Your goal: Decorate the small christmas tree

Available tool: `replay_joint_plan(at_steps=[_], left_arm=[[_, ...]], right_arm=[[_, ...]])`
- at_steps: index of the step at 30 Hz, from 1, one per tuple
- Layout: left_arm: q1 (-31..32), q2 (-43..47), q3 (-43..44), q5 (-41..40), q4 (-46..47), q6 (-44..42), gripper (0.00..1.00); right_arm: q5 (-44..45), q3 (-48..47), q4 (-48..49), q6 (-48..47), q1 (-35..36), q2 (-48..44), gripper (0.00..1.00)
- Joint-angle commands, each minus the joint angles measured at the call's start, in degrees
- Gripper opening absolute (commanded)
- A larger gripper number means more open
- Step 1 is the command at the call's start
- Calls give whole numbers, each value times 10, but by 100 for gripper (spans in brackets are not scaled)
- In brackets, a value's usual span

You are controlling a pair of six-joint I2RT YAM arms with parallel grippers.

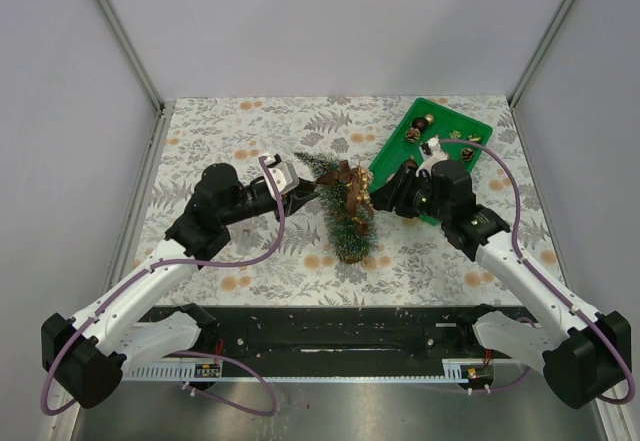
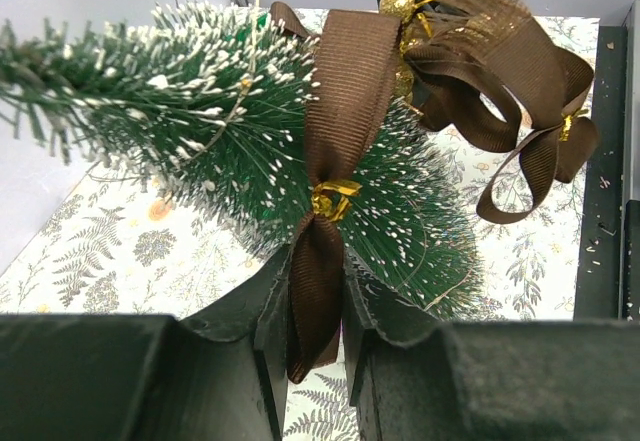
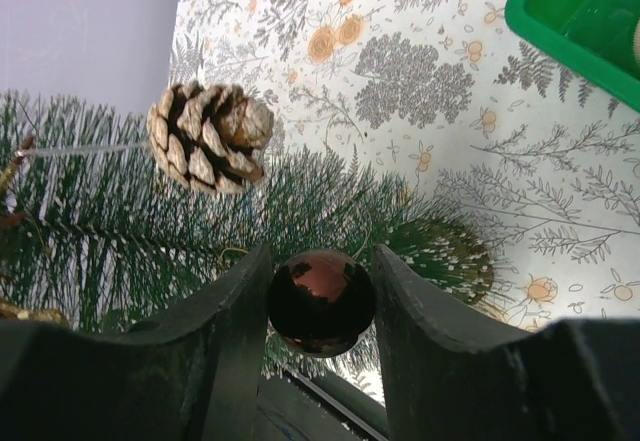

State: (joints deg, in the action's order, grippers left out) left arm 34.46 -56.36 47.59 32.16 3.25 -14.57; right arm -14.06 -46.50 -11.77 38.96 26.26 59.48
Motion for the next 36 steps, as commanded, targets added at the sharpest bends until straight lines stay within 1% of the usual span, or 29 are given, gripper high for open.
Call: replay_joint_plan(at_steps=[1, 11, 21, 28, 32, 36], left_arm=[[3, 7, 2, 4, 34, 7, 27], [2, 9, 0, 4, 34, 9, 26], [2, 13, -2, 3, 37, 11, 25], [2, 14, -2, 3, 37, 15, 24], [2, 18, -3, 1, 36, 15, 24], [2, 19, -5, 1, 39, 16, 24]], right_arm=[[19, 10, 22, 8, 18, -6, 3], [64, 21, -5, -17, 18, -16, 3], [102, 41, -32, -36, 19, -46, 3], [82, 49, -25, -27, 19, -56, 4], [68, 55, -32, -20, 27, -71, 2], [71, 56, -41, -16, 67, -87, 1]])
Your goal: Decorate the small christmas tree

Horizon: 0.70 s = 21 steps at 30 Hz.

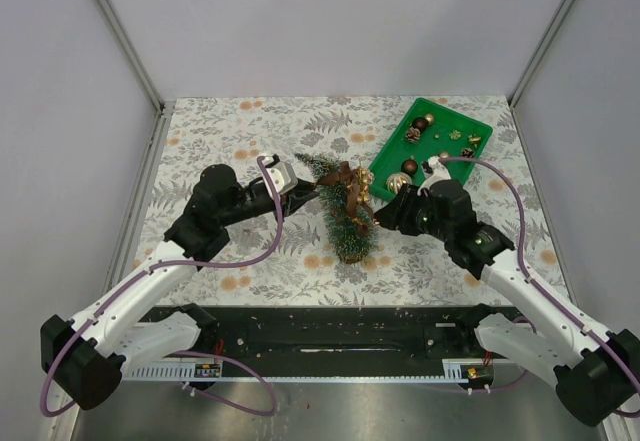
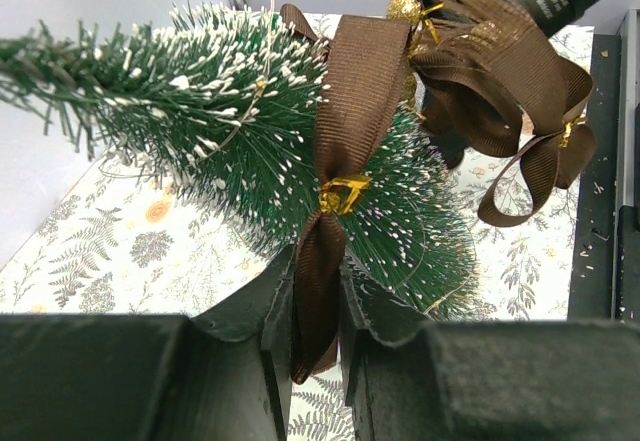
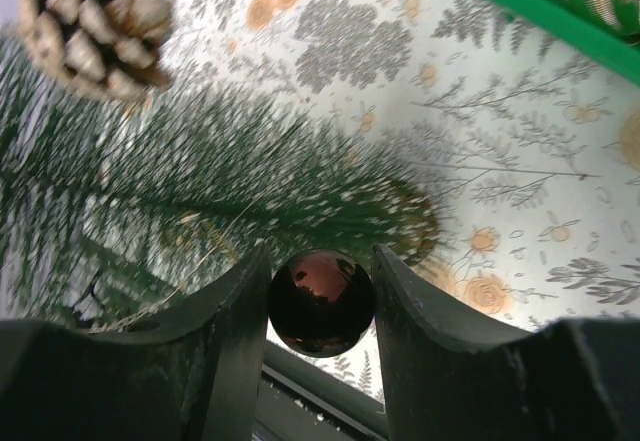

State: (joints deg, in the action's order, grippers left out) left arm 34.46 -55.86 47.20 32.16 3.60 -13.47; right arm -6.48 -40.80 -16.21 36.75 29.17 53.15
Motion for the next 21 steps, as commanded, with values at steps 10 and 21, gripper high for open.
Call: replay_joint_plan(at_steps=[10, 21], left_arm=[[2, 17, 0, -1, 34, 9, 24], [2, 23, 1, -1, 28, 6, 22]], right_arm=[[33, -17, -14, 9, 93, -45, 1], [116, -77, -22, -24, 95, -56, 0]])
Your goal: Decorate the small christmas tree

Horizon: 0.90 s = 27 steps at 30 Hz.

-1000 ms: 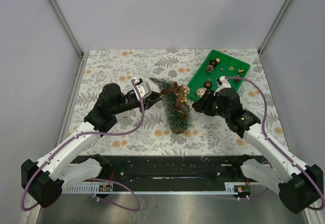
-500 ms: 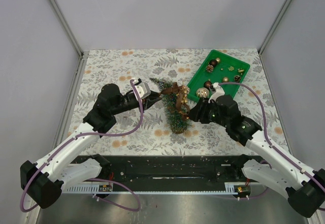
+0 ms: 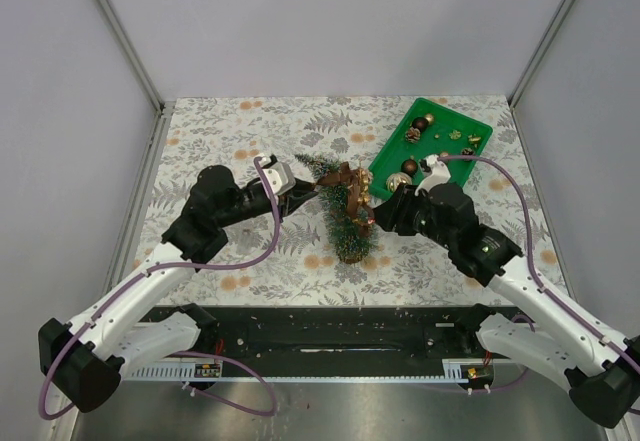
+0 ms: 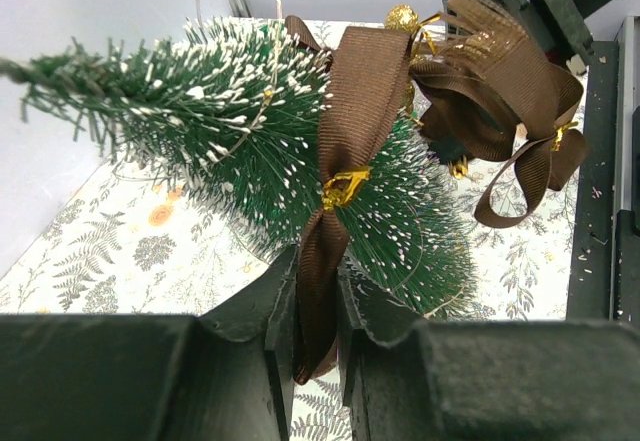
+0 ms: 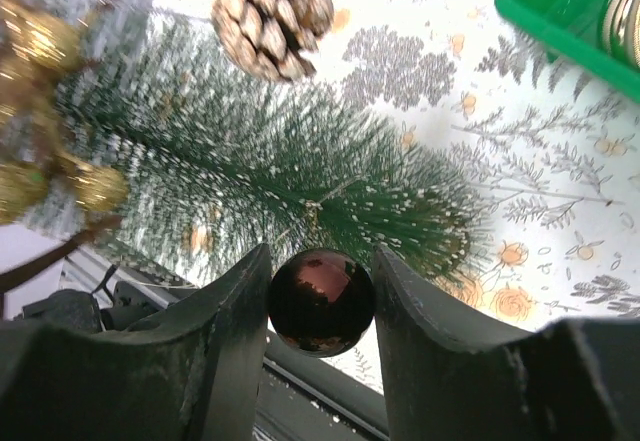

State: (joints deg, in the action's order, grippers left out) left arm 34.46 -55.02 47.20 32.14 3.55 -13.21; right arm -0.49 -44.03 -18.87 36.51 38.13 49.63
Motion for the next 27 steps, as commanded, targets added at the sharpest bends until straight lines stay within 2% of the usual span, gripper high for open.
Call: replay_joint_plan(at_steps=[1, 21, 27], left_arm=[[2, 16, 0, -1, 30, 5, 22], [2, 20, -5, -1, 36, 7, 21], [2, 19, -5, -1, 37, 8, 21]], right_arm=[[59, -50, 2, -23, 5, -21, 0], [13, -72, 25, -32, 11, 19, 0], [-1, -71, 52, -22, 48, 55, 0]])
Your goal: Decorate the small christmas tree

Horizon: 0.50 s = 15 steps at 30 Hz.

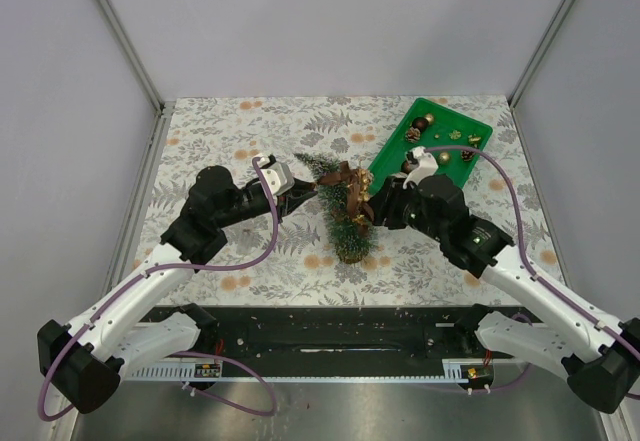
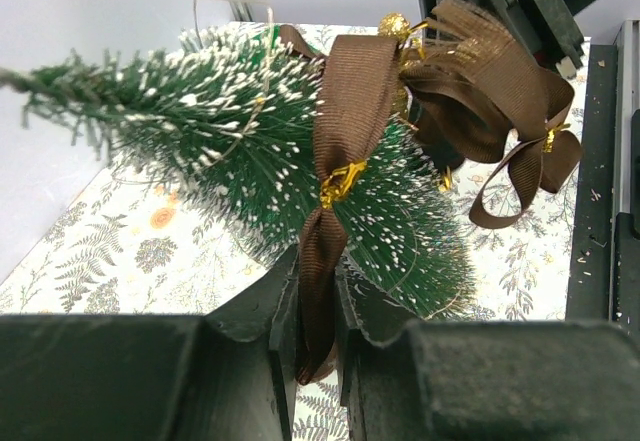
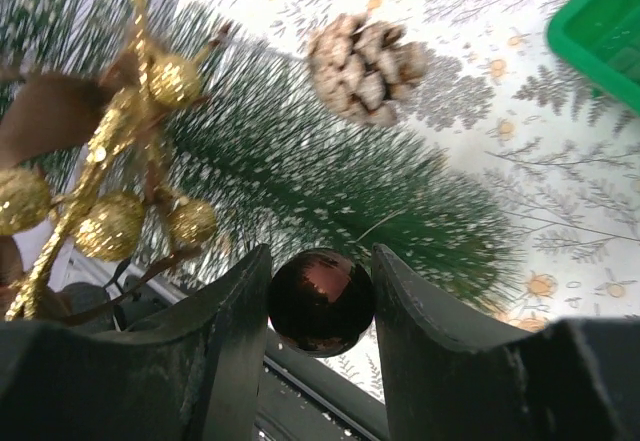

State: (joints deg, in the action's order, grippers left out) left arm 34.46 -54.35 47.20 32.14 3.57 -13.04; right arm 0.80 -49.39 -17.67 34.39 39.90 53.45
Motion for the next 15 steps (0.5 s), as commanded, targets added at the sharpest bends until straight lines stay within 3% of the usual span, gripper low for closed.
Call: replay_joint_plan(at_steps=[1, 15], left_arm=[[2, 13, -5, 0, 36, 6, 21], [2, 12, -5, 6, 39, 6, 20]], right_arm=[[-12, -15, 43, 1, 38, 21, 0], [86, -42, 8, -50, 55, 12, 2]])
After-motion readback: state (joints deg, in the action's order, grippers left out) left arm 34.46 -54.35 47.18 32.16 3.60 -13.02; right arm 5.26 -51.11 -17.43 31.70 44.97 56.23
